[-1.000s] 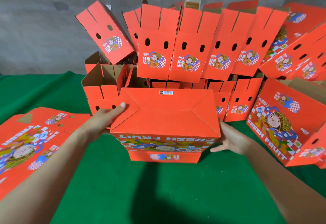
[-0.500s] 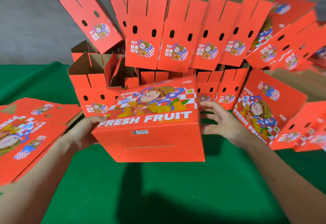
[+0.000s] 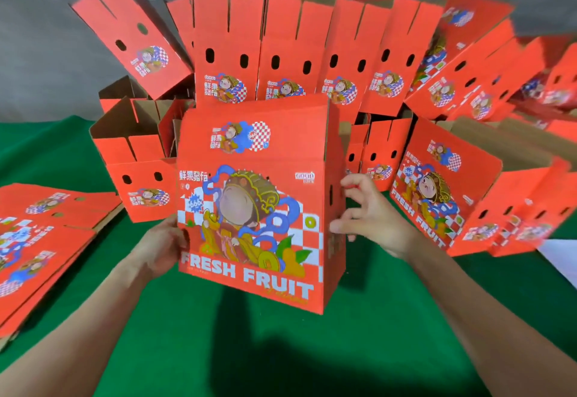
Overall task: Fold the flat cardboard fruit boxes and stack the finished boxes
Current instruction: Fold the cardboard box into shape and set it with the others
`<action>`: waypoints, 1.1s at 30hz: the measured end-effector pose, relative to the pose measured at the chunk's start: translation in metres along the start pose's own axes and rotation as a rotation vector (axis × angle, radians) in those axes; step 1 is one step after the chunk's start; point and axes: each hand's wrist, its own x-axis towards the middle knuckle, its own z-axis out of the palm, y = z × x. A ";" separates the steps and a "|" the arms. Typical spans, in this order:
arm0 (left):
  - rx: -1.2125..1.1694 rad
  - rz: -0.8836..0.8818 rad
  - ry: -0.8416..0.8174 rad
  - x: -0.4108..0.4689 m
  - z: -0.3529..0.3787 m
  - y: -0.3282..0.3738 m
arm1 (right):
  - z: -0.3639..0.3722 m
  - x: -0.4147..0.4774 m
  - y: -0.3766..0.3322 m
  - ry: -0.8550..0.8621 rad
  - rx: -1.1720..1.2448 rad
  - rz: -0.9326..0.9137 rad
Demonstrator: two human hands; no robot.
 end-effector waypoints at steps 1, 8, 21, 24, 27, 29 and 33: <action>0.052 0.034 0.020 -0.007 0.010 0.004 | 0.000 0.000 0.001 0.003 0.026 0.005; 0.269 0.304 0.096 -0.016 0.055 0.029 | 0.035 -0.010 0.043 0.109 -0.159 0.071; 0.691 0.760 -0.200 -0.035 0.115 0.053 | 0.076 -0.040 0.123 0.152 -0.625 0.080; 0.798 0.801 -0.245 -0.031 0.130 0.061 | 0.086 -0.035 0.120 0.035 -0.749 0.156; 0.887 0.704 -0.226 -0.016 0.144 0.066 | 0.089 -0.023 0.115 -0.019 -0.822 0.218; 0.930 0.603 -0.231 -0.010 0.149 0.064 | 0.088 -0.017 0.117 -0.029 -0.863 0.207; 0.681 0.500 -0.313 -0.008 0.157 0.053 | 0.082 -0.008 0.127 0.011 -0.942 0.147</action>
